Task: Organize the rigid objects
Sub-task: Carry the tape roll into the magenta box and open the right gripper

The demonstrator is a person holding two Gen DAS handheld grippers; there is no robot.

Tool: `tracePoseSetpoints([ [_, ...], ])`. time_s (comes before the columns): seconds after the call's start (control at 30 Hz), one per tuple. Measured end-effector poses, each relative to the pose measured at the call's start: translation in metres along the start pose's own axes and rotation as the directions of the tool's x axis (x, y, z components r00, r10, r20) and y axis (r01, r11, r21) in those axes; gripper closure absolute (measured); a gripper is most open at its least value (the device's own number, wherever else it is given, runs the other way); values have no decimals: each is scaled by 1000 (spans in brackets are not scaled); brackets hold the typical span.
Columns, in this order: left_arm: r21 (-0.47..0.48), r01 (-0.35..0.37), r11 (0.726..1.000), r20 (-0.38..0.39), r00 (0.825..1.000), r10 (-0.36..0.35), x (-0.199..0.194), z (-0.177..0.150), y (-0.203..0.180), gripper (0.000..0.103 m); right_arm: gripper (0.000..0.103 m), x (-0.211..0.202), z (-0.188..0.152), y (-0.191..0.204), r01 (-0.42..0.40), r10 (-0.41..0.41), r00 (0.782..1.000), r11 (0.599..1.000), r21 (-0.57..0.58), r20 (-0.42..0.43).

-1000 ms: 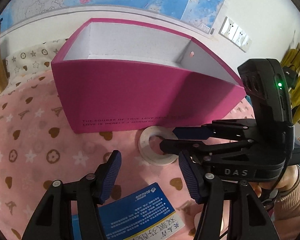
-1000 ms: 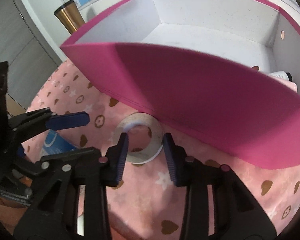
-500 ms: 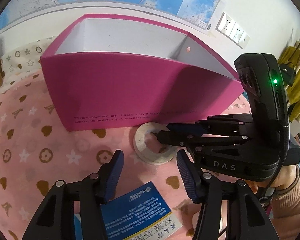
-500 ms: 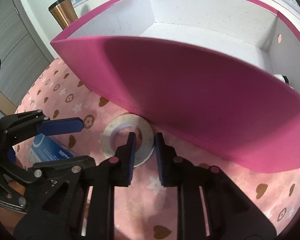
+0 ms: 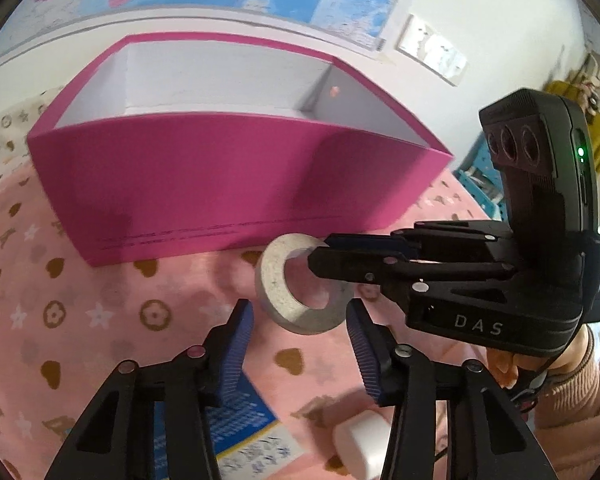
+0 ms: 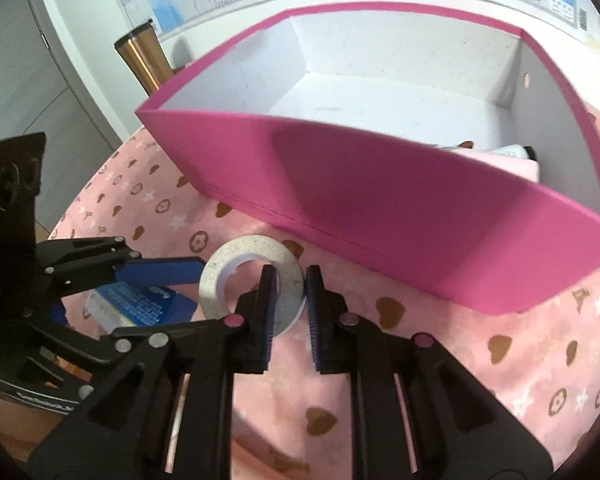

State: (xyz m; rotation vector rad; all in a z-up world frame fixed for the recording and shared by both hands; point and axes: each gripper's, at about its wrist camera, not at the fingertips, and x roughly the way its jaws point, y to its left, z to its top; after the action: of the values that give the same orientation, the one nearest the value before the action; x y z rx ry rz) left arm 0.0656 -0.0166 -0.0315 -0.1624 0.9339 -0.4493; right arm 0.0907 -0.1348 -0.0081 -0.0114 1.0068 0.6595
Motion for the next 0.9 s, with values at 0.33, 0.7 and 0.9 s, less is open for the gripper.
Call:
tracePoseSetpoints([
  [0.33, 64, 43, 997, 37, 998, -46, -12, 8, -29, 57, 86, -39, -9, 1, 12, -13, 997, 1000, 13, 71],
  [0.7, 130, 54, 990, 109, 992, -68, -33, 31, -57, 57, 86, -81, -1, 4, 56, -54, 984, 998, -8, 170],
  [0.9, 154, 51, 987, 142, 987, -73, -39, 42, -63, 57, 86, -96, 7, 1, 80, -75, 975, 997, -15, 210],
])
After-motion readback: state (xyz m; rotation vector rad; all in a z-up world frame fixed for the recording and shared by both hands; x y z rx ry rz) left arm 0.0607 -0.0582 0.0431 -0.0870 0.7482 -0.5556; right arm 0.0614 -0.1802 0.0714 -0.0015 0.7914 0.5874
